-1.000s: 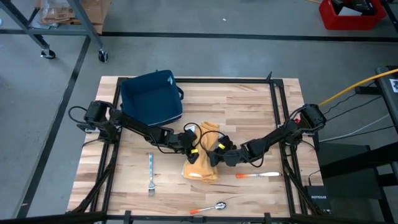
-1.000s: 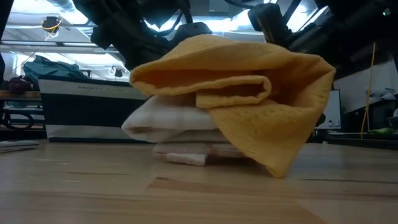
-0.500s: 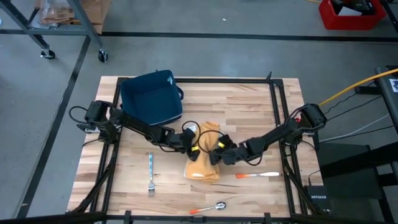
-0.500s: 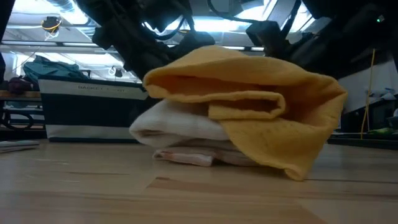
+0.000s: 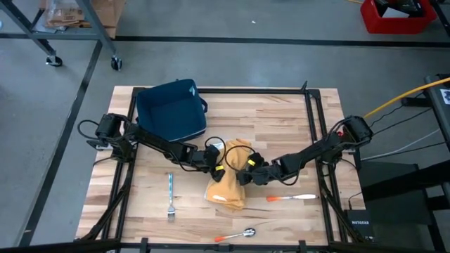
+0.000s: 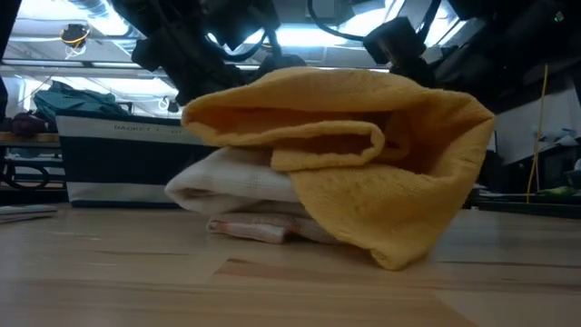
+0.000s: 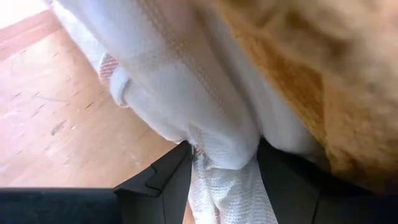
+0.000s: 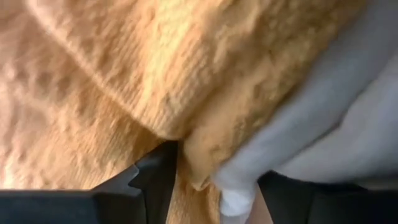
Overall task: Fold towel
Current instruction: Put the stacked towels into the blue laundry organizer
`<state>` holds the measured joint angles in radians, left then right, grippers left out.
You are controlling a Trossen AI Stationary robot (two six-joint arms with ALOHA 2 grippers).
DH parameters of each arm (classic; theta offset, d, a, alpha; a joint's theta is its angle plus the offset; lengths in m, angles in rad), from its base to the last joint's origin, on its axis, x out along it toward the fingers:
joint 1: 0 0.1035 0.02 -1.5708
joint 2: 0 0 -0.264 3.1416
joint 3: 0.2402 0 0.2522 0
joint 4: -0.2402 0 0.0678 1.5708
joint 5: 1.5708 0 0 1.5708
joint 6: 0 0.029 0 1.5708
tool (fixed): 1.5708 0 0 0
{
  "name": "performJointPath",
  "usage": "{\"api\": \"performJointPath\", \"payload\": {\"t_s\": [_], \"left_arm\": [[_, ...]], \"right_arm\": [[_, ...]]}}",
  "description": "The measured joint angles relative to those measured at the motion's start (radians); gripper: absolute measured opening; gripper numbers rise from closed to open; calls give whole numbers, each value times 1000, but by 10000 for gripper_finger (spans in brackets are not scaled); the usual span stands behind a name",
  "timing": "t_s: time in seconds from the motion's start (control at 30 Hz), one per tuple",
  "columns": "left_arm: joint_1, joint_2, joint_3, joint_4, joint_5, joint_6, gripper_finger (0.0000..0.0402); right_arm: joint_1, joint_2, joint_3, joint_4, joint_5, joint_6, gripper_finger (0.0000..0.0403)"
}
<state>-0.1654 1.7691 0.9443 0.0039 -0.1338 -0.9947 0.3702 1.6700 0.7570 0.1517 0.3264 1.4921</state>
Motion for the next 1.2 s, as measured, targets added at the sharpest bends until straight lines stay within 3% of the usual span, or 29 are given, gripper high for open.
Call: {"api": "performJointPath", "payload": {"t_s": [0.47,0.67,0.9,1.2], "left_arm": [[1,0,-2,-20,-1,-1,173],[0,0,-3,-21,-1,-22,173],[-1,27,-3,-12,22,-68,173],[-4,99,-2,31,73,-84,172]], "right_arm": [[2,-62,-2,-179,-164,92,182],[3,-52,-2,-179,-79,106,182],[4,75,0,-97,-101,251,182],[4,156,0,54,-49,266,181]]}}
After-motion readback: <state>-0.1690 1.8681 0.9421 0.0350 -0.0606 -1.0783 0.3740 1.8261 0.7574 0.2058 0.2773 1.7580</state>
